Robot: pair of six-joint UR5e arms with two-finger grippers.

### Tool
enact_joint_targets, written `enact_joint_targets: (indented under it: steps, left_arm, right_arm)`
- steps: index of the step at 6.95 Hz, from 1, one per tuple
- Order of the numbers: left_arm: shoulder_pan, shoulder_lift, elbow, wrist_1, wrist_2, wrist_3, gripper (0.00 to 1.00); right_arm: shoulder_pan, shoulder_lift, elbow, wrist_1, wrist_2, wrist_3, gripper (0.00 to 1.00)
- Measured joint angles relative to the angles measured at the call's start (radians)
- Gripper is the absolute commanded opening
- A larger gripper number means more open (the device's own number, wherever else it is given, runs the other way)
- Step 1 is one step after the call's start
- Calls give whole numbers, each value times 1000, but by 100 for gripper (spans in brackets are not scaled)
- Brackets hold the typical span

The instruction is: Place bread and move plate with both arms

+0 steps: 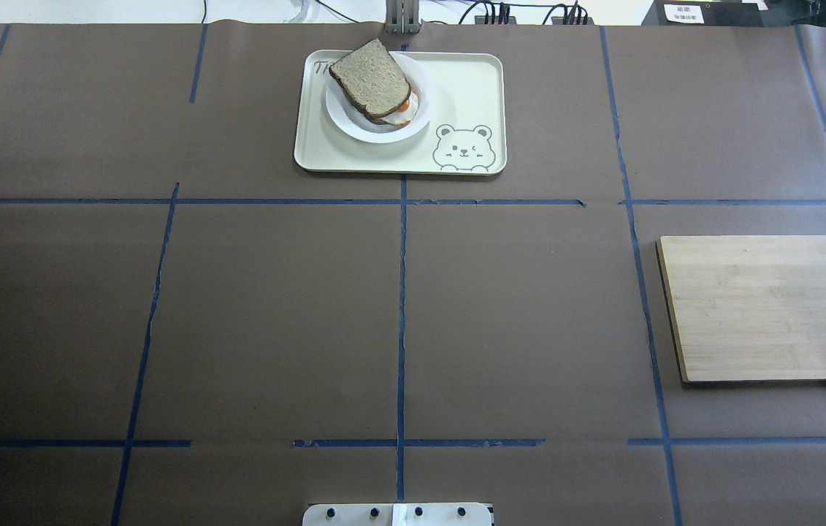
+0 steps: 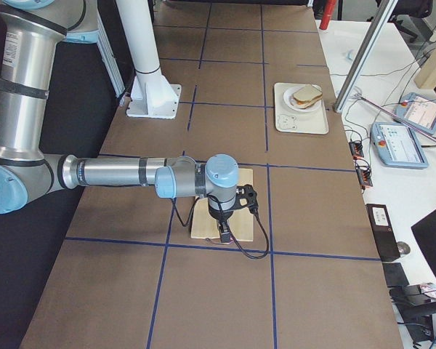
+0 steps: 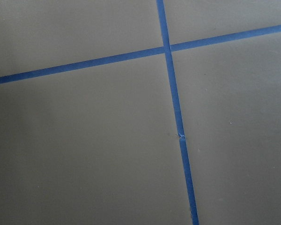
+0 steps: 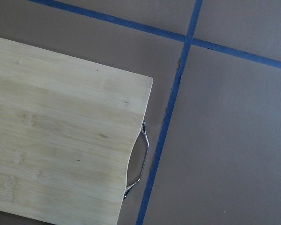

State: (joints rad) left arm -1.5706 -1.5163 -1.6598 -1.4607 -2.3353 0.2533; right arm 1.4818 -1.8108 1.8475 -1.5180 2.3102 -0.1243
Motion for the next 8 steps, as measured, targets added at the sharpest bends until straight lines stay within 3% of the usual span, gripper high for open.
enact_joint_targets:
  steps: [8]
  left_arm:
    - [1,1,-15,-1,-2,4,100]
  right_arm:
    - [0,1,-4,1,1,-2,100]
